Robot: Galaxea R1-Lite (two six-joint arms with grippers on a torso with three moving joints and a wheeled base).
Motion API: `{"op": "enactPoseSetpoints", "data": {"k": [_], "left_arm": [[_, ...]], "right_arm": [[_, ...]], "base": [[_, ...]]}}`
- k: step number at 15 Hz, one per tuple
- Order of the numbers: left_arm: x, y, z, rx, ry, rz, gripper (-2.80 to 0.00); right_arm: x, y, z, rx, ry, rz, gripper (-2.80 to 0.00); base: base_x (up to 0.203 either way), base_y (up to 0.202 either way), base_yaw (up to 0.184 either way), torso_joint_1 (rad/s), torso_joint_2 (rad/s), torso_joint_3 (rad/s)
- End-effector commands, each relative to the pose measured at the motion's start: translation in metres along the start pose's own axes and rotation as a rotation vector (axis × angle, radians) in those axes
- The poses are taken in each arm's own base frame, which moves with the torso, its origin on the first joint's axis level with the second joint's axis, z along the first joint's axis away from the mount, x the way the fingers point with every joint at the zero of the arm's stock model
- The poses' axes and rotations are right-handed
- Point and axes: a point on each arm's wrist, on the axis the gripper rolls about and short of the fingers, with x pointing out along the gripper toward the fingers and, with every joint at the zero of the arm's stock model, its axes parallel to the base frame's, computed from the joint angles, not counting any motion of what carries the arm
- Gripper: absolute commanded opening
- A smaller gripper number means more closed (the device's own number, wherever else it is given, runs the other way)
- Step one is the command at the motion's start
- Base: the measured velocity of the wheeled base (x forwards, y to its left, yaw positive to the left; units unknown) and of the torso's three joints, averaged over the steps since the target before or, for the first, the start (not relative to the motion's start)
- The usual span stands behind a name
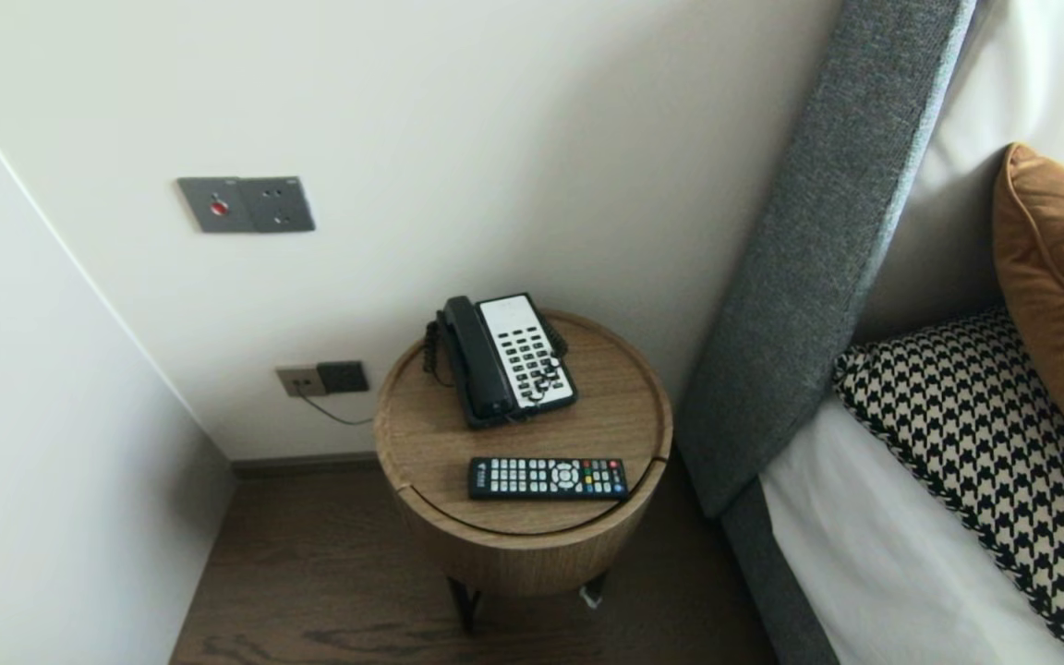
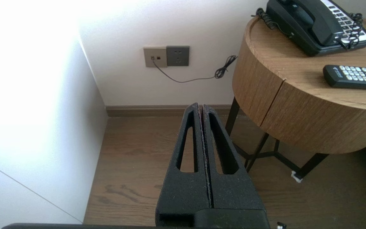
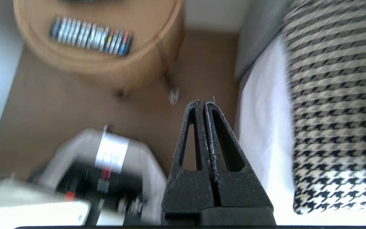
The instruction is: Open the nightstand drawer
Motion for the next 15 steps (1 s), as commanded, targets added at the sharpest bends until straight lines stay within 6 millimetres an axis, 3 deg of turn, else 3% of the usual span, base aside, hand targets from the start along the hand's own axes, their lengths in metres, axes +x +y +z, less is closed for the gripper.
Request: {"op": "enactPoseSetpoints", "data": {"k": [1,5,12,15], "left_arm": [[0.000,0.000,0.000,-0.001,0.000,0.002,-2.80],[0.000,0.000,0.000,-0.001,-0.001,0.000,-2.80],[0.000,0.000,0.000,-0.001,0.000,0.002,-2.80],[0.000,0.000,0.000,-0.001,0.000,0.001,-2.80]], "right_arm": [[0.042,0.016,0.024,-0.028,0.127,0.037,-2.80],[0.092,0.050,0.046,-0.058,0.224,0.043,-2.80],[0.154,0.118,0.037,-0.201,0.430,0.160,-2.80],[0.175,0.150,0.024,-0.263,0.498,0.219,-2.80]], "base": [[0.000,0.000,0.000,0.000,0.00,0.000],[0.000,0.000,0.000,0.000,0.00,0.000],[0.000,0.000,0.000,0.000,0.00,0.000],[0.000,0.000,0.000,0.000,0.00,0.000]]}}
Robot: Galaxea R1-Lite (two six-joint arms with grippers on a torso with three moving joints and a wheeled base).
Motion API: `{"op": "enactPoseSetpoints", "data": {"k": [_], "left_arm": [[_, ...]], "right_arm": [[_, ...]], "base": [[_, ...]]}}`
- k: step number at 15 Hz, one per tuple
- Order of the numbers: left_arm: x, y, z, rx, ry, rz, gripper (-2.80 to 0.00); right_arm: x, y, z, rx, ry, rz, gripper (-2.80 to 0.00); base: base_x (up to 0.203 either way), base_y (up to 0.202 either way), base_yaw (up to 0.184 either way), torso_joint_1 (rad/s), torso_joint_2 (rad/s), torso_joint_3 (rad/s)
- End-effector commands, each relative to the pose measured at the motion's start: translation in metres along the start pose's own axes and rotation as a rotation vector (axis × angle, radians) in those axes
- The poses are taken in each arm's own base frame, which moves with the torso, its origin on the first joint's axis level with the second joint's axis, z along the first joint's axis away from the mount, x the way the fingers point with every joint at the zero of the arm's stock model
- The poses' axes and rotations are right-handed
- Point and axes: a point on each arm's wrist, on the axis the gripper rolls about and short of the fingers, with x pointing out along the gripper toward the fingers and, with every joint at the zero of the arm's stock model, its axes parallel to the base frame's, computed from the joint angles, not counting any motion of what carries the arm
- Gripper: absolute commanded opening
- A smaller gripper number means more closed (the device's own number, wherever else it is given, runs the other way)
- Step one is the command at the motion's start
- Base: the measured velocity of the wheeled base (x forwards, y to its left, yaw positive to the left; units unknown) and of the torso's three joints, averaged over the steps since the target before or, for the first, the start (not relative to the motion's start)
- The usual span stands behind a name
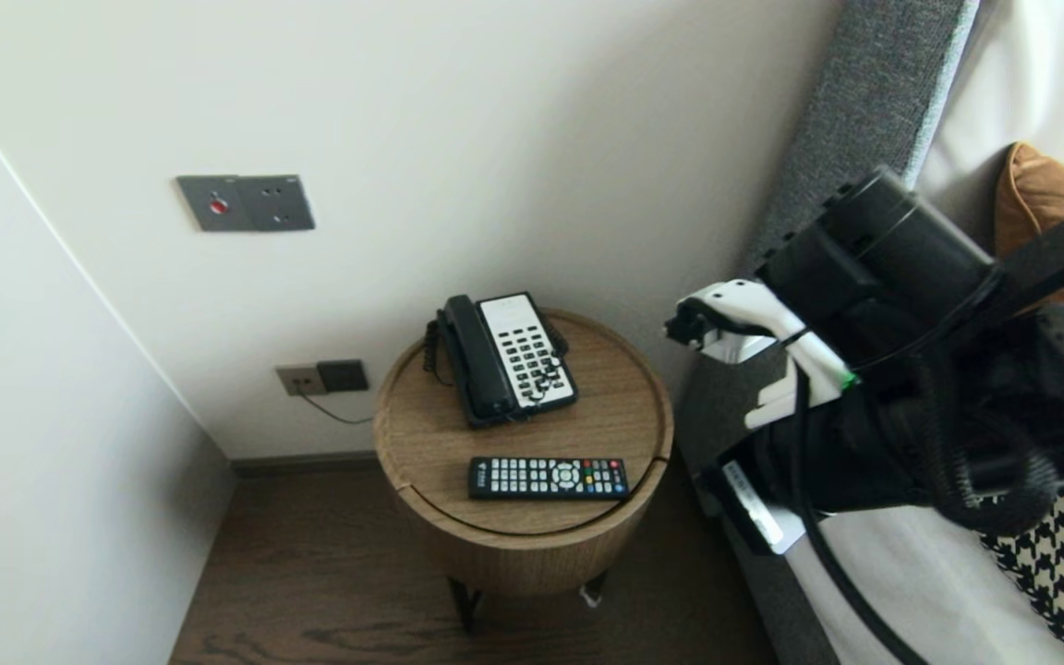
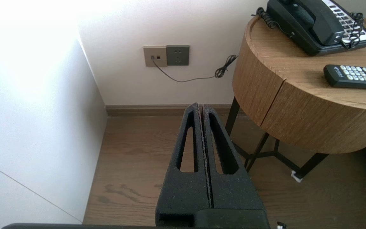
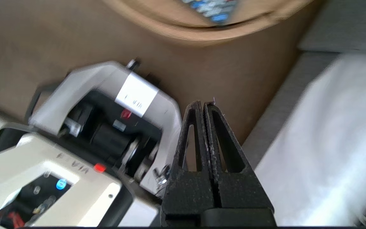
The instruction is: Open the nightstand drawer
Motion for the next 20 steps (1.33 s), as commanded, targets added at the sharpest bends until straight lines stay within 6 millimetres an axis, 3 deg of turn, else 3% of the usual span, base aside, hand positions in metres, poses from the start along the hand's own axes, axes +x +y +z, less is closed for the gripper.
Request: {"op": "enactPoseSetpoints", "data": {"k": [1,12,20], "left_arm": [[0.000,0.000,0.000,0.000,0.000,0.001,-2.80],[0.000,0.000,0.001,0.000,-0.002,0.001,-2.80],[0.000,0.000,0.000,0.000,-0.002,0.000,-2.80]], "right_arm": [[0.033,0.021,0.002,-0.048,0.090,0.035,-2.80],[0.118,0.067,0.016,-0.091,0.249,0.102,-2.80],[0.159,0.080,0.029,-0.074,0.254,0.099,-2.80]], "base": [[0.000,0.000,0.000,0.000,0.00,0.000],[0.000,0.000,0.000,0.000,0.00,0.000],[0.000,0.000,0.000,0.000,0.00,0.000]]}}
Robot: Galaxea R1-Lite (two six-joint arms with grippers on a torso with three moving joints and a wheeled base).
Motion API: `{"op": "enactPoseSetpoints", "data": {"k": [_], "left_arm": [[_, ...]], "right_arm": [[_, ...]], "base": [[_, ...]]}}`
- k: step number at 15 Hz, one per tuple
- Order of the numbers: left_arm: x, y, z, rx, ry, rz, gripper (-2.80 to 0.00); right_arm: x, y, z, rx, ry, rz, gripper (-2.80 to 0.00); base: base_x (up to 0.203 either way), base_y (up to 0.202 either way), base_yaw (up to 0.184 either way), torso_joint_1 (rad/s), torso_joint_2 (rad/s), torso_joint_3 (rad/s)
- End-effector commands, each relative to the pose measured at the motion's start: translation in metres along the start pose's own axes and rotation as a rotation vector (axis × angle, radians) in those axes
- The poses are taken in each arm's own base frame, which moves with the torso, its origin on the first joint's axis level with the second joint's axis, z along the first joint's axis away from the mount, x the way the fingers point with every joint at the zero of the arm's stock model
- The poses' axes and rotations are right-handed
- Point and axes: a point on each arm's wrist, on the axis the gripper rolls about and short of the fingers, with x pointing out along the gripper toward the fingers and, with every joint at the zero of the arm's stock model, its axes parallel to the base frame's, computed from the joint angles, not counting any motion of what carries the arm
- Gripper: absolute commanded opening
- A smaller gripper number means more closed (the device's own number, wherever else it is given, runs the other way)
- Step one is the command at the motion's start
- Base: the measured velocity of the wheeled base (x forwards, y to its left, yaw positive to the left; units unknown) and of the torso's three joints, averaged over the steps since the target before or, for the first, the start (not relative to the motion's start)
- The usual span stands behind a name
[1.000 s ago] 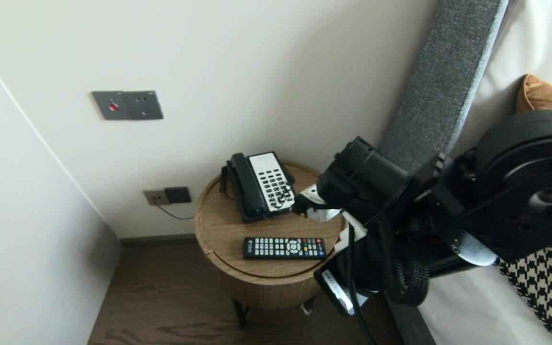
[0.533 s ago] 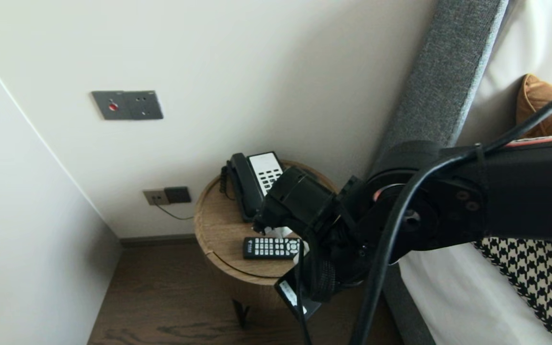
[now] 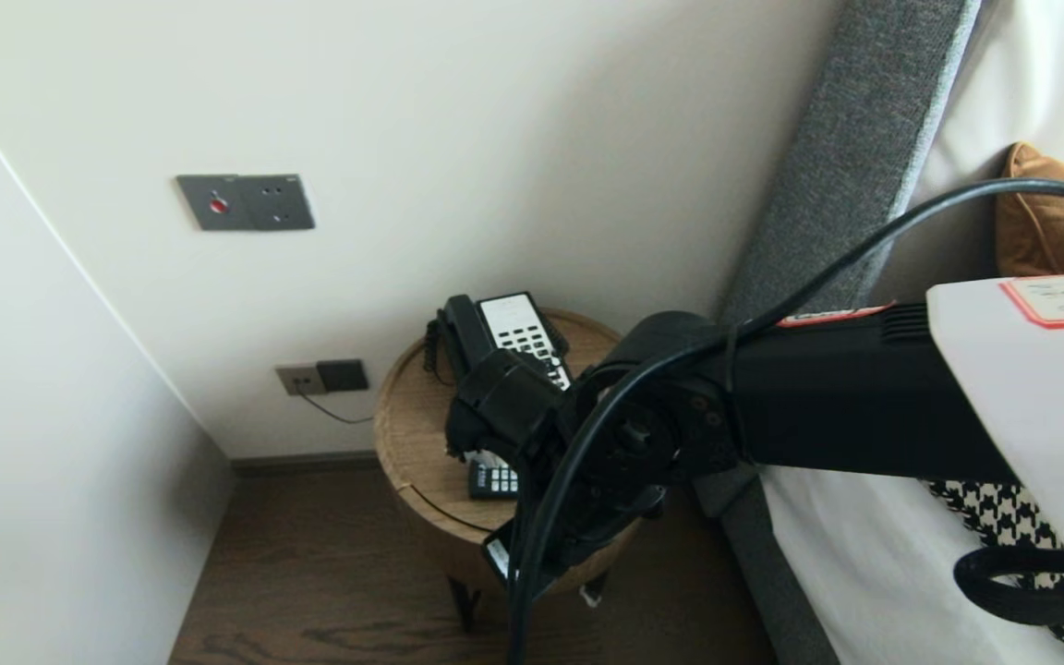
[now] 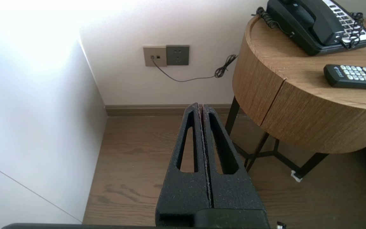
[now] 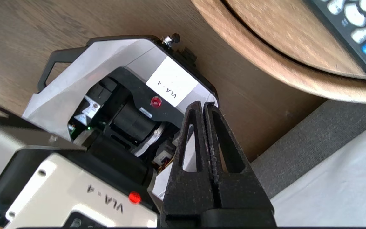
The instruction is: Open the nightstand drawer
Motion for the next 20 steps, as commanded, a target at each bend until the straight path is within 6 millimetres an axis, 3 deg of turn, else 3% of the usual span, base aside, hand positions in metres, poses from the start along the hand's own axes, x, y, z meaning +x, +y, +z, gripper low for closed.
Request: {"op": "enactPoseSetpoints", "data": {"k": [1,9,20], "left_arm": [[0.000,0.000,0.000,-0.001,-0.002,0.001,-2.80],[0.000,0.000,0.000,0.001,-0.002,0.002,-2.80],[0.000,0.000,0.000,0.001,-0.002,0.002,-2.80]], "right_arm": [[0.017,0.002,0.002,0.000,0.030,-0.007,-2.80],[0.041,-0.007,0.022,0.075,0.005,-0.001,-2.80],[0.060,-0.031,0.029,0.132,-0.021,-0.028,-2.80]], "base": [[0.000,0.000,0.000,0.000,0.00,0.000],[0.000,0.000,0.000,0.000,0.00,0.000],[0.000,0.000,0.000,0.000,0.00,0.000]]}}
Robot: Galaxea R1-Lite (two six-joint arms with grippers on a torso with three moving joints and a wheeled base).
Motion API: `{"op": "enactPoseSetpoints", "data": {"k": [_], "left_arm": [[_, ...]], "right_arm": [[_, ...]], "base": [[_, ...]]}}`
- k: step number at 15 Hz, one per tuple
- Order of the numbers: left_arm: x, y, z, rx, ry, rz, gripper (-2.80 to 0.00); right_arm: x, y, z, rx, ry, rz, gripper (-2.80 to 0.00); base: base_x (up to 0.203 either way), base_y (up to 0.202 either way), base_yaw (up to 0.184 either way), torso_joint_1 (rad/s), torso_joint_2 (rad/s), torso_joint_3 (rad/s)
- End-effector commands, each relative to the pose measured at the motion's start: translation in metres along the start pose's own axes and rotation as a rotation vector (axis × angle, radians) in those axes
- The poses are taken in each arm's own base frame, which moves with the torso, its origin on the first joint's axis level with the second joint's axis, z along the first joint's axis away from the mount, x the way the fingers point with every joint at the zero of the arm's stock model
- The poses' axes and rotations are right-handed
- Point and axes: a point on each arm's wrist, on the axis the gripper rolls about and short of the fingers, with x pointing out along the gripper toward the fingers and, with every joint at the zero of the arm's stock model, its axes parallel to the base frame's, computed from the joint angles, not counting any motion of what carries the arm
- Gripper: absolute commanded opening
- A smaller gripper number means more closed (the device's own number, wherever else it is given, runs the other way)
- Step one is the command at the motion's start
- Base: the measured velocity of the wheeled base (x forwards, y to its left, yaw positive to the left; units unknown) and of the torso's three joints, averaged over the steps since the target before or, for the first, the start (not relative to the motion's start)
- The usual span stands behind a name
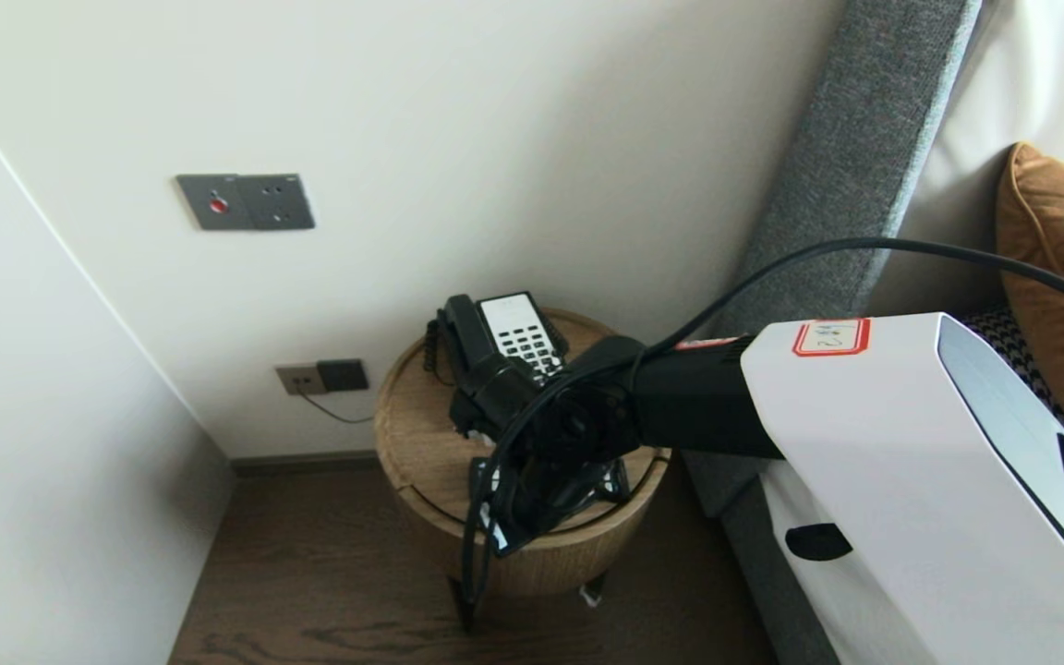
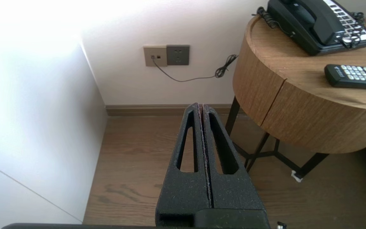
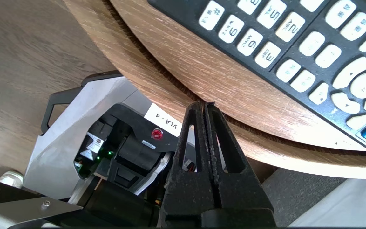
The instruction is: Open the nightstand drawer
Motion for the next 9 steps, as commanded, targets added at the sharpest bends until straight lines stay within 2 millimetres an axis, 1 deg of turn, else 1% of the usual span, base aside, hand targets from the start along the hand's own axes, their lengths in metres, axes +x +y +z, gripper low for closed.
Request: {"op": "enactPoseSetpoints", "data": {"k": [1,9], "left_arm": [[-0.0002,0.0000,0.0000,0.000,-0.003,0.001,-2.80],[-0.0002,0.0000,0.0000,0.000,-0.003,0.001,-2.80]], "right_arm": [[0.0008,-0.0017,-0.0001,0.005,0.004,-0.004,-2.80],[0.0040,-0.0013,-0.0051,0.003,0.035,-0.007,-2.80]], "base": [[0.000,0.000,0.000,0.000,0.00,0.000],[0.000,0.000,0.000,0.000,0.00,0.000]]}}
